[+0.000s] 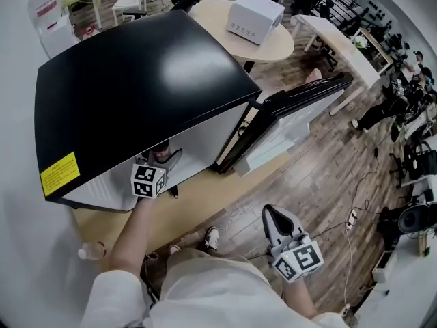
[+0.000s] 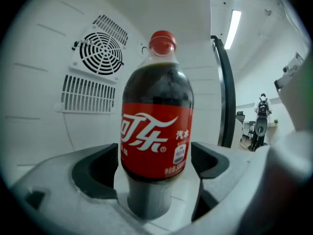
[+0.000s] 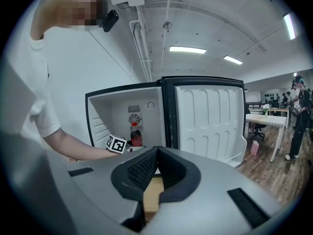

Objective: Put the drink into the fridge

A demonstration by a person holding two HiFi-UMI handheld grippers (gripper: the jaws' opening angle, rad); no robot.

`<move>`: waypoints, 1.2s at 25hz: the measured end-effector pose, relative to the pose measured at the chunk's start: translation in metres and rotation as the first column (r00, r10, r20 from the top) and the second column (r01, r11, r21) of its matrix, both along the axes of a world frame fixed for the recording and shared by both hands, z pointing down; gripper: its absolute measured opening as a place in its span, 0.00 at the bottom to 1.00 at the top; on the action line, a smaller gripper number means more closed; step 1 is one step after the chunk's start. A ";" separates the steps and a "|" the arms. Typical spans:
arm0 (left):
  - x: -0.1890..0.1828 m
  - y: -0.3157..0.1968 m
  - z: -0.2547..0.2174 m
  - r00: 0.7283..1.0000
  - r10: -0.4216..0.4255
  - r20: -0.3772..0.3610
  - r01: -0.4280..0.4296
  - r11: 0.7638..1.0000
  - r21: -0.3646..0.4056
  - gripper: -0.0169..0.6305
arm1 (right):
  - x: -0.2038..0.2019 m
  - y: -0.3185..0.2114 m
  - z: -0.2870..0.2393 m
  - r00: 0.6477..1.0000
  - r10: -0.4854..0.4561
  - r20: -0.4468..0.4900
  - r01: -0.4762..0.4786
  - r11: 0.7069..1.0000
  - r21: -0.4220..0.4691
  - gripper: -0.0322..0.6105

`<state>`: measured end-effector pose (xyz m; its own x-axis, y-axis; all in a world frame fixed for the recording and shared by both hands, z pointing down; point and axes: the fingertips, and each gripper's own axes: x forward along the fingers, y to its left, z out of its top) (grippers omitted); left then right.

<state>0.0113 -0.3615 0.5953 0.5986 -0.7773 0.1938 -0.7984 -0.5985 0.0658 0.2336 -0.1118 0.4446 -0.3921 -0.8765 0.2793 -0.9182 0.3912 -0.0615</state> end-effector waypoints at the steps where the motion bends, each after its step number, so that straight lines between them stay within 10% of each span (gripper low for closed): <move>1: -0.002 0.002 0.001 1.000 -0.005 0.004 0.005 1.000 -0.003 0.74 | -0.002 0.000 0.000 1.000 -0.004 0.001 0.004 1.000 0.000 0.05; 22: -0.038 0.075 -0.034 0.998 -0.060 -0.001 0.060 0.998 -0.002 0.74 | -0.062 -0.006 -0.003 0.988 -0.133 0.077 0.130 0.991 0.039 0.05; 30: -0.064 0.111 -0.043 0.996 -0.092 -0.001 0.092 0.996 -0.016 0.56 | -0.090 -0.013 -0.003 0.970 -0.215 0.113 0.211 0.976 0.047 0.05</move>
